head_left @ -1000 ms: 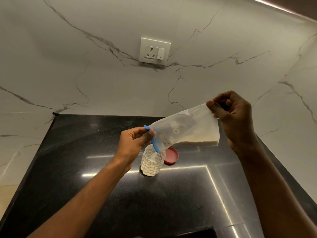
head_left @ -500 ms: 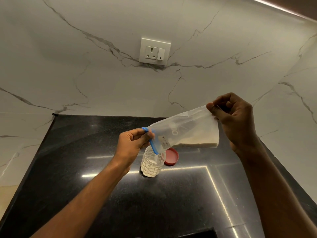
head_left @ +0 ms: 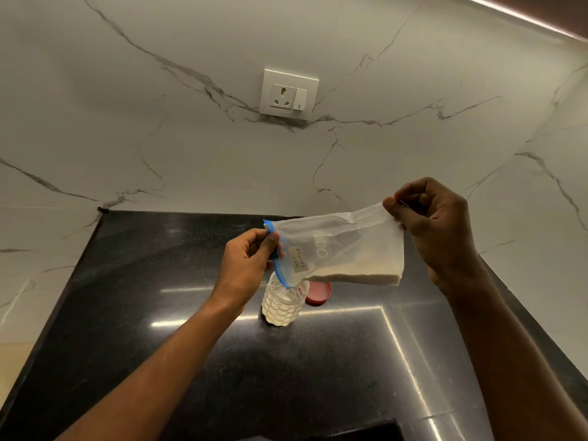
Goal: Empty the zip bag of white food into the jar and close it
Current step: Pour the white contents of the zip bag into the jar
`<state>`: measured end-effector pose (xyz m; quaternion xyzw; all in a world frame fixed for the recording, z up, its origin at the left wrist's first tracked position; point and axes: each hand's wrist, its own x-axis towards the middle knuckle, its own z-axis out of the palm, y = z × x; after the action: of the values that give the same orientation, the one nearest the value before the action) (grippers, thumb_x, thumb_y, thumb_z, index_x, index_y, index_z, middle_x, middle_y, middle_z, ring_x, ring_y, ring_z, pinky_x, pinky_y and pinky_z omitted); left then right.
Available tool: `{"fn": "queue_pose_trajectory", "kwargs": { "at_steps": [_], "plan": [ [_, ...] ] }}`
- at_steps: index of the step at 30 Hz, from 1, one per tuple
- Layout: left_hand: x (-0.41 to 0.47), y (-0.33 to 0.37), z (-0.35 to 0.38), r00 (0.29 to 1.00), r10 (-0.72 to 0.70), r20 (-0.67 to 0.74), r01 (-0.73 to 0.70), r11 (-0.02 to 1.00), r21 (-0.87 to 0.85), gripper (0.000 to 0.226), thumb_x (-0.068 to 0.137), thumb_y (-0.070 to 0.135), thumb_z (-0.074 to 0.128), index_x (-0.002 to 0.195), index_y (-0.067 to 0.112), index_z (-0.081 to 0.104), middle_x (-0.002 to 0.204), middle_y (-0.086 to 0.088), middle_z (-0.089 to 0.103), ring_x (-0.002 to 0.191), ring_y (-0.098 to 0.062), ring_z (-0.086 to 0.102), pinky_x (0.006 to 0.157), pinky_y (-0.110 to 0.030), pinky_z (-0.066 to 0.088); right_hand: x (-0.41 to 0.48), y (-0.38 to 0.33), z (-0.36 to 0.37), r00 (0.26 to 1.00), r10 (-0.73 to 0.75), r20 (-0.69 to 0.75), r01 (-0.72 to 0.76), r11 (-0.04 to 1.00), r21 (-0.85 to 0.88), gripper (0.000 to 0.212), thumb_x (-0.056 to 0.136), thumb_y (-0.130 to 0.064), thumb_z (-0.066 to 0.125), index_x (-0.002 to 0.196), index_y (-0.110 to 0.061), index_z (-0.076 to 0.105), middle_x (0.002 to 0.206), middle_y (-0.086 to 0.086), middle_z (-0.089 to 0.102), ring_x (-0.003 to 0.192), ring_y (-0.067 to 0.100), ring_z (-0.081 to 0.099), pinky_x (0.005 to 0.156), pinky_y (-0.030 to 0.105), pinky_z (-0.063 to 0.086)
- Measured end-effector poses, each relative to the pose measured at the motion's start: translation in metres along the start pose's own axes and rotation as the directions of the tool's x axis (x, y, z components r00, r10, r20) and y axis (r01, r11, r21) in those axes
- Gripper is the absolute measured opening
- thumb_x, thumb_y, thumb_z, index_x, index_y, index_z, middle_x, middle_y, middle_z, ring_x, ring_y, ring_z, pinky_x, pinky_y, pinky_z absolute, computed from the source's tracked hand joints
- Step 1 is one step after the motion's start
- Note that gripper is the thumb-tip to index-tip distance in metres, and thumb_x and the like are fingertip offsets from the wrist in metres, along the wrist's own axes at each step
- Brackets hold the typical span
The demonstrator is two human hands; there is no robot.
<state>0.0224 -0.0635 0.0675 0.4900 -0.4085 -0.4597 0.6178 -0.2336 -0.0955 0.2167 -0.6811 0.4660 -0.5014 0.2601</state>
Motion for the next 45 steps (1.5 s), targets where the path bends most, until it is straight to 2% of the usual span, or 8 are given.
{"fn": "queue_pose_trajectory", "kwargs": {
  "at_steps": [7, 14, 21, 28, 33, 38, 41, 45],
  "plan": [
    [0.002, 0.009, -0.001, 0.989, 0.136, -0.061, -0.102, 0.915, 0.39, 0.067, 0.081, 0.055, 0.078, 0.131, 0.019, 0.052, 0.124, -0.001, 0.063, 0.109, -0.014, 0.065, 0.084, -0.018, 0.055, -0.007, 0.01, 0.007, 0.999, 0.032, 0.021, -0.031, 0.999, -0.031, 0.019, 0.093, -0.014, 0.077, 0.092, -0.028, 0.066, 0.089, 0.002, 0.071, 0.075, 0.0, 0.069, 0.063, 0.014, 0.055],
    [0.017, 0.068, 0.051, 0.825, 0.246, 0.508, -0.557, 0.501, 0.662, 0.071, 0.093, 0.065, 0.062, 0.15, 0.024, 0.053, 0.153, 0.0, 0.058, 0.142, -0.021, 0.05, 0.113, -0.044, 0.033, -0.012, 0.025, 0.011, 0.997, 0.069, 0.04, -0.067, 0.997, -0.046, 0.016, 0.094, -0.017, 0.076, 0.097, -0.029, 0.066, 0.094, 0.002, 0.071, 0.081, 0.0, 0.07, 0.066, 0.013, 0.055],
    [0.032, 0.081, 0.082, 0.797, 0.16, 0.582, -0.504, 0.707, 0.496, 0.024, 0.104, 0.016, 0.065, 0.122, 0.003, 0.074, 0.119, -0.016, 0.077, 0.111, -0.026, 0.072, 0.103, -0.043, 0.058, -0.017, 0.033, 0.011, 0.998, 0.061, 0.007, -0.061, 0.998, -0.013, 0.02, 0.091, -0.024, 0.078, 0.102, -0.029, 0.063, 0.098, 0.0, 0.07, 0.088, 0.006, 0.071, 0.07, 0.014, 0.057],
    [0.035, 0.063, 0.087, 0.775, 0.226, 0.591, -0.526, 0.748, 0.404, 0.02, 0.104, 0.006, 0.063, 0.12, 0.003, 0.074, 0.119, -0.014, 0.075, 0.105, -0.013, 0.064, 0.089, -0.014, 0.051, -0.055, 0.072, 0.009, 0.915, 0.318, 0.247, -0.348, 0.933, 0.088, 0.084, 0.062, -0.054, 0.091, 0.135, -0.035, 0.055, 0.134, -0.003, 0.062, 0.111, 0.02, 0.073, 0.088, 0.036, 0.062],
    [0.038, 0.058, 0.089, 0.763, 0.198, 0.615, -0.516, 0.76, 0.395, 0.021, 0.103, 0.008, 0.065, 0.122, 0.003, 0.074, 0.122, -0.016, 0.075, 0.109, -0.013, 0.065, 0.098, -0.02, 0.052, -0.068, 0.086, 0.017, 0.945, 0.296, 0.142, -0.313, 0.943, 0.118, 0.036, 0.082, -0.043, 0.074, 0.107, -0.016, 0.069, 0.106, 0.016, 0.074, 0.1, 0.037, 0.073, 0.085, 0.058, 0.062],
    [0.029, 0.066, 0.068, 0.785, 0.351, 0.51, -0.573, 0.724, 0.384, 0.023, 0.099, 0.021, 0.072, 0.117, 0.007, 0.075, 0.118, -0.009, 0.076, 0.109, -0.007, 0.067, 0.093, -0.009, 0.051, -0.066, 0.082, 0.016, 0.965, 0.245, 0.088, -0.254, 0.961, 0.107, 0.028, 0.087, -0.035, 0.07, 0.101, -0.01, 0.071, 0.1, 0.017, 0.075, 0.095, 0.04, 0.072, 0.085, 0.067, 0.059],
    [0.014, 0.052, 0.038, 0.874, 0.461, 0.154, -0.48, 0.767, 0.425, 0.03, 0.095, 0.042, 0.074, 0.118, 0.024, 0.071, 0.125, 0.003, 0.069, 0.116, -0.005, 0.061, 0.097, -0.014, 0.047, -0.065, 0.081, 0.017, 0.974, 0.221, 0.045, -0.225, 0.966, 0.125, 0.025, 0.085, -0.036, 0.072, 0.096, -0.013, 0.072, 0.095, 0.015, 0.075, 0.09, 0.037, 0.072, 0.081, 0.061, 0.061],
    [-0.014, 0.012, 0.005, 0.986, 0.105, -0.131, -0.07, 0.966, 0.248, 0.045, 0.091, 0.056, 0.069, 0.13, 0.036, 0.055, 0.133, 0.006, 0.061, 0.121, -0.009, 0.061, 0.092, -0.02, 0.054, -0.063, 0.078, 0.018, 0.982, 0.187, 0.029, -0.189, 0.97, 0.151, 0.027, 0.082, -0.04, 0.076, 0.091, -0.015, 0.074, 0.088, 0.01, 0.076, 0.079, 0.027, 0.074, 0.067, 0.039, 0.063]
  ]
}}
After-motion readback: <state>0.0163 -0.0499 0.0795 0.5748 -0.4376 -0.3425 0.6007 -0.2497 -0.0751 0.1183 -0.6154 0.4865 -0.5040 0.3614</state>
